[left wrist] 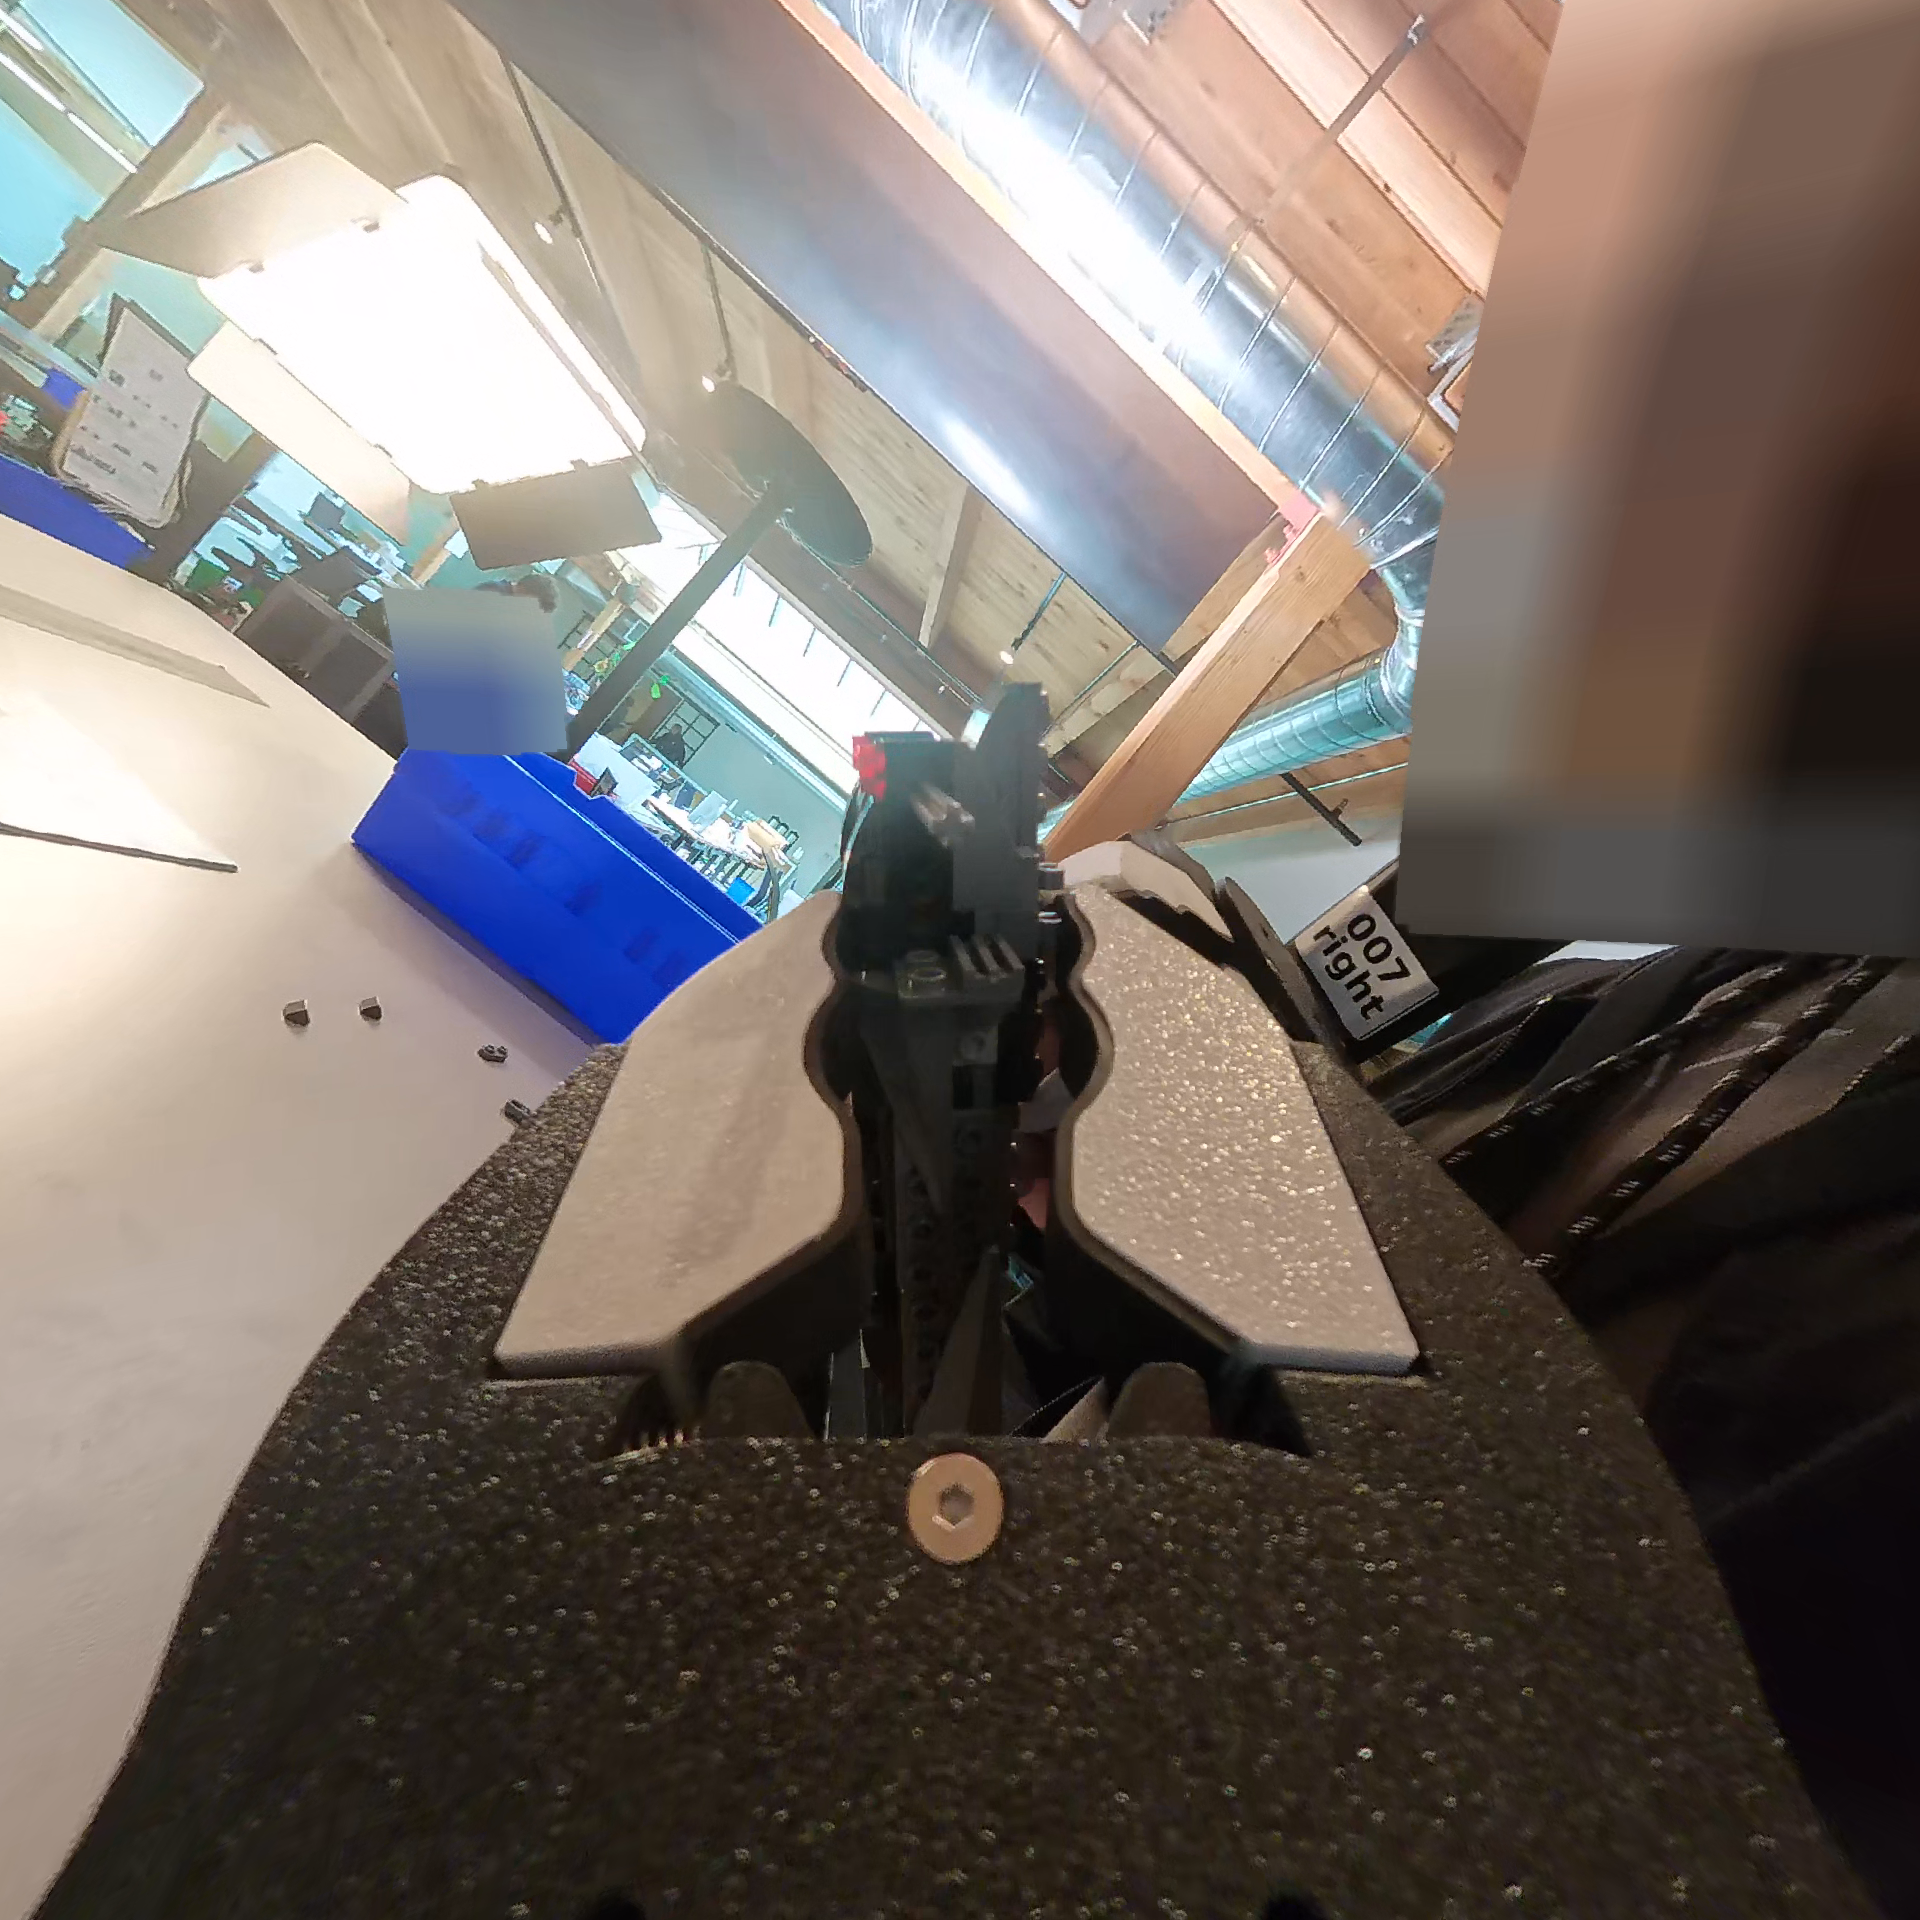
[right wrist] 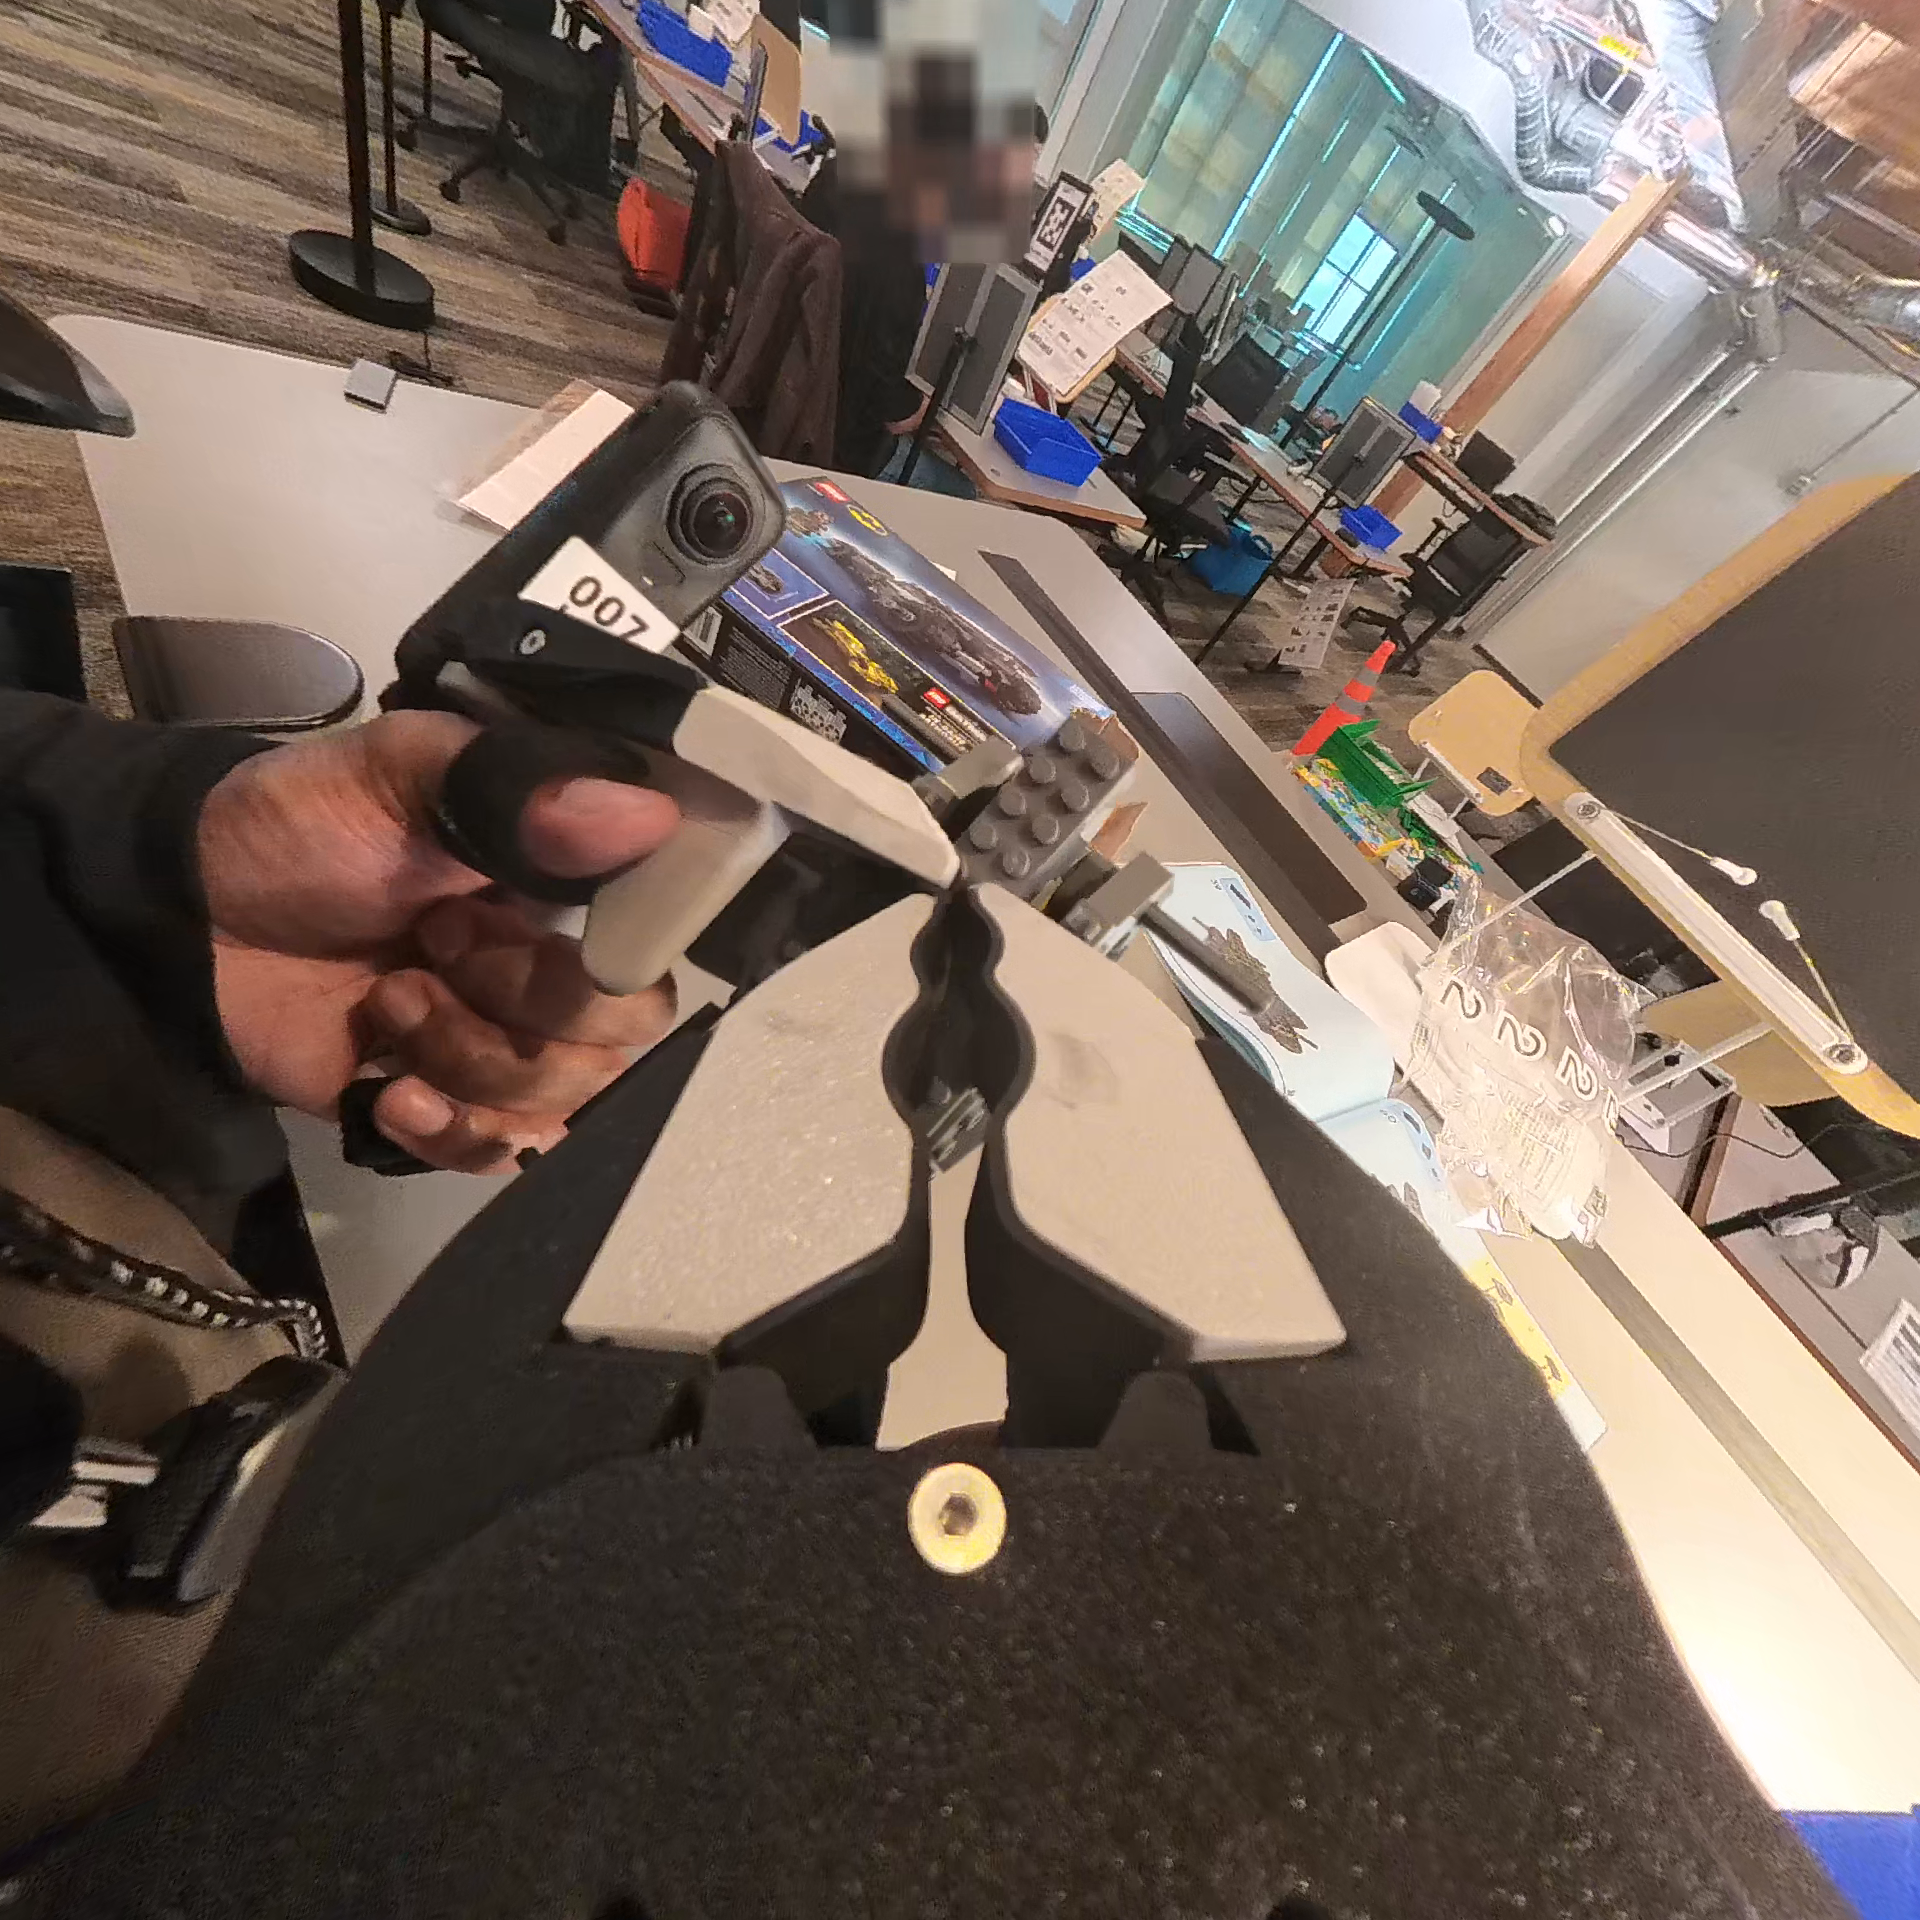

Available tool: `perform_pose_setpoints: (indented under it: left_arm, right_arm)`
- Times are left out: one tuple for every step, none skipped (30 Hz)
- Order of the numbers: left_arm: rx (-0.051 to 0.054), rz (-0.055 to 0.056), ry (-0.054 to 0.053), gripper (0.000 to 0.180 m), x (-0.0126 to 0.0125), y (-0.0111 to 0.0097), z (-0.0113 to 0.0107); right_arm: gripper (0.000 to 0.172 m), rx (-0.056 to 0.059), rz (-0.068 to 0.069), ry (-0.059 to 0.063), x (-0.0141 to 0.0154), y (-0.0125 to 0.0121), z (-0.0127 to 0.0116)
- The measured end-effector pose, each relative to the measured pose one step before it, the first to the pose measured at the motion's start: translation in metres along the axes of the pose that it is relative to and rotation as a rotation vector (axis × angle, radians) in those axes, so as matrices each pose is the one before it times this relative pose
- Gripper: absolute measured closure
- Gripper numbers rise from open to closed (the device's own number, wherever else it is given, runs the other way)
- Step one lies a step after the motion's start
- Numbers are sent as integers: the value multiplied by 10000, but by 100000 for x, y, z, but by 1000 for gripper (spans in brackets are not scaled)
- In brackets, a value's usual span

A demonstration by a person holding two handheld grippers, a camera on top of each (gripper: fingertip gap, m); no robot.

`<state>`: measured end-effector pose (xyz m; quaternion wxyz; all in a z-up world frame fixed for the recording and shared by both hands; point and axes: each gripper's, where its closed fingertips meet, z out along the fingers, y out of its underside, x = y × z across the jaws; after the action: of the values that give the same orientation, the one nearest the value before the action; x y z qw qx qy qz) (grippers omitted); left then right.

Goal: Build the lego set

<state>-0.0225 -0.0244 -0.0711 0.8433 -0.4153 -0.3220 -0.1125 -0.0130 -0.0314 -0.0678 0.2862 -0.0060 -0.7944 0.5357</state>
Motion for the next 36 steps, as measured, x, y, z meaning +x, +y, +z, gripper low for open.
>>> perform_pose_setpoints:
  left_arm:
    - [-1, 34, -8, 144, 16, 10, -39]
    - [-40, 16, -8, 145, -9, 43, -36]
    - [-26, 18, 2, 144, 9, 18, -47]
    - [-32, 22, -9, 144, -2, 19, -46]
    - [-34, 16, -8, 144, 2, 5, -47]
    - [-27, 16, -3, 144, 23, 0, -34]
    - [-25, 23, -10, 144, 23, -5, -33]
    - [-15, 39, 21, 144, 79, -23, -51]
    - [-29, 39, 33, 145, 79, -14, -52]
    - [-38, 29, 9, 145, 50, 12, -30]
    - [-27, 28, -10, 145, 26, -3, -22]
    - [-26, 28, -12, 145, -1, 23, -14]
    - [-2, 14, 43, 145, 58, -11, -18]
    - [-3, -21, 35, 145, 44, -6, -18]
    - [-25, -57, -39, 145, -67, 30, 15]
    - [-7, -33, -36, 144, -64, 21, 3]
    - [8, -20, 15, 144, 14, -1, 1]
    - [-13, -20, -24, 144, -43, 34, 31]
    - [-90, -23, -187, 144, -282, 118, 89]
    - [-161, -81, -394, 144, -590, 221, 185]
    - [-101, -179, -427, 144, -685, 174, 206]
    - [68, -392, -360, 144, -726, -54, 150]
    - [179, -585, -300, 144, -799, -234, 25]
    - [204, -552, -104, 144, -629, -281, -68]
    - [104, -373, 136, 144, -257, -140, -70]
    - [-31, -220, 201, 144, -63, 73, -3]
    - [-110, -131, 102, 144, -99, 236, 100]
    - [-207, -30, 54, 144, -116, 400, 205]
    - [-264, 31, 54, 144, -72, 477, 317]
    - [-256, 51, 88, 144, -11, 446, 355]
    - [-175, 30, 139, 144, 68, 323, 371]
    - [-102, -12, 214, 144, 161, 208, 323]
    - [-87, -59, 267, 144, 197, 161, 285]
    - [-67, -96, 265, 144, 165, 121, 239]
    - [-53, -87, 194, 144, 66, 95, 224]
    - [-41, 1, 80, 144, -45, 87, 186]
  right_arm:
    - [172, -15, -23, 27, -30, 18, 6]
    - [172, -30, 21, -3, -49, 36, 13]
    - [172, -27, 60, -12, -48, 19, 13]
    - [172, -24, 31, 0, -39, 22, 19]
    - [172, -23, -32, 19, -35, 20, 30]
    - [172, -8, -38, 23, -47, 3, 34]
    - [172, -10, 26, 1, -41, -12, 30]
    - [172, 19, 60, -34, -70, -47, -3]
    - [172, 23, 66, -68, -81, -56, -1]
    - [172, -6, 27, -36, -49, -26, -15]
    - [172, -17, -37, 11, -31, 6, -1]
    - [172, -11, -36, 22, -14, 2, -5]
    - [172, 30, -16, 5, -38, -34, -9]
    - [172, 14, 0, -3, -26, -23, -12]
    - [172, -41, -1, 6, 24, 69, 20]
    - [171, -23, 30, -9, 14, 43, 19]
    - [172, 27, 82, -37, -4, -8, -12]
    - [172, -5, 139, -41, 25, 49, -10]
    - [172, -115, 231, -16, 135, 275, 32]
    - [172, -186, 325, 29, 302, 539, 84]
    - [172, -70, 368, 1, 361, 555, 32]
    - [172, 87, 499, -170, 272, 453, -121]
    - [161, 128, 769, -189, 445, 376, -283]
    - [155, 94, 942, -225, 591, 397, -364]
    - [150, 37, 978, -299, 629, 470, -333]
    - [145, -61, 972, -368, 628, 580, -228]
    - [137, -151, 930, -487, 504, 661, -75]
    - [129, -199, 858, -605, 308, 661, 45]
    - [124, -117, 747, -672, 121, 464, 63]
    - [123, -31, 594, -762, -169, 294, 18]
    - [123, -115, 466, -747, -326, 360, 25]
    - [123, -143, 323, -529, -176, 378, 33]
    - [123, -93, 188, -253, 54, 341, -9]
    - [126, -116, 90, -221, 10, 377, -27]
    - [129, -91, 58, -306, -185, 325, -29]
    - [133, -29, 75, -239, -135, 219, -66]
